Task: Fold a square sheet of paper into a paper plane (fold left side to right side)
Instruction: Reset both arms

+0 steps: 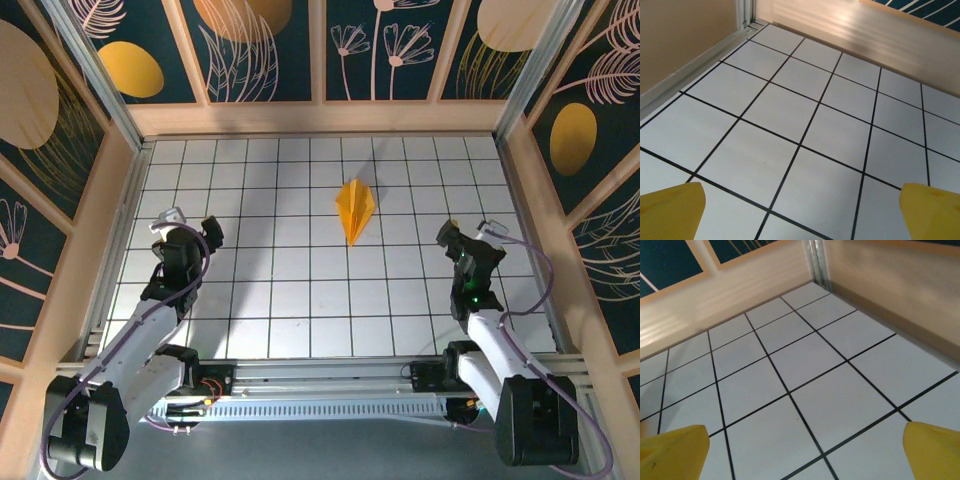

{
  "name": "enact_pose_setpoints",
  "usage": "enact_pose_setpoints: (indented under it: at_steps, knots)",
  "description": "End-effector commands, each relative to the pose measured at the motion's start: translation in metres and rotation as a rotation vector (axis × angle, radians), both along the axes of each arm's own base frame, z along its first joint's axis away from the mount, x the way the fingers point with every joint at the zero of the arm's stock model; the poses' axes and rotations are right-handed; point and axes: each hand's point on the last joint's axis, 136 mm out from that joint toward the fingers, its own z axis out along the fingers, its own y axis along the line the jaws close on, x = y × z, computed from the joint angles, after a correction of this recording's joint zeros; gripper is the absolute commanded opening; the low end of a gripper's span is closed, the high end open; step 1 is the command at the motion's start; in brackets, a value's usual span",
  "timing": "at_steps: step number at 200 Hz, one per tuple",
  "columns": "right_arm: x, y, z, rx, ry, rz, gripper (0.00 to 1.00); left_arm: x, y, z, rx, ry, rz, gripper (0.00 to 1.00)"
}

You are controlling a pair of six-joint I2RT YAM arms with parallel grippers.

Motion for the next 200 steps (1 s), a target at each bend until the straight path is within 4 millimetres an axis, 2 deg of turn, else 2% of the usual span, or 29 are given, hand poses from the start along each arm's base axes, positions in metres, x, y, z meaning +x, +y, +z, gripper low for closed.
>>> enact_pose_setpoints:
  at_steps: [1, 29, 53, 138, 182, 200]
  knots:
    - [0.002, -0.01, 0.025, -0.072, -0.134, -0.043, 0.99, -0.003, 0.009, 0.002, 0.054, -0.023, 0.025, 0.99]
    - [0.005, -0.006, 0.001, -0.084, -0.083, -0.012, 0.99, -0.009, 0.012, 0.001, 0.053, -0.045, 0.035, 0.99]
    - [0.007, 0.003, -0.007, -0.103, -0.093, 0.039, 0.99, -0.012, 0.013, -0.001, 0.051, -0.046, 0.036, 0.99]
    - [0.023, 0.043, 0.018, -0.224, -0.272, 0.268, 0.99, -0.018, 0.021, -0.003, 0.1, -0.049, 0.063, 0.99]
    - [0.025, 0.048, 0.003, -0.258, -0.285, 0.295, 0.99, -0.016, 0.023, 0.003, 0.182, -0.08, 0.053, 0.99]
    - [0.036, 0.045, -0.001, -0.261, -0.252, 0.267, 0.99, -0.016, 0.025, -0.004, 0.233, -0.072, 0.042, 0.99]
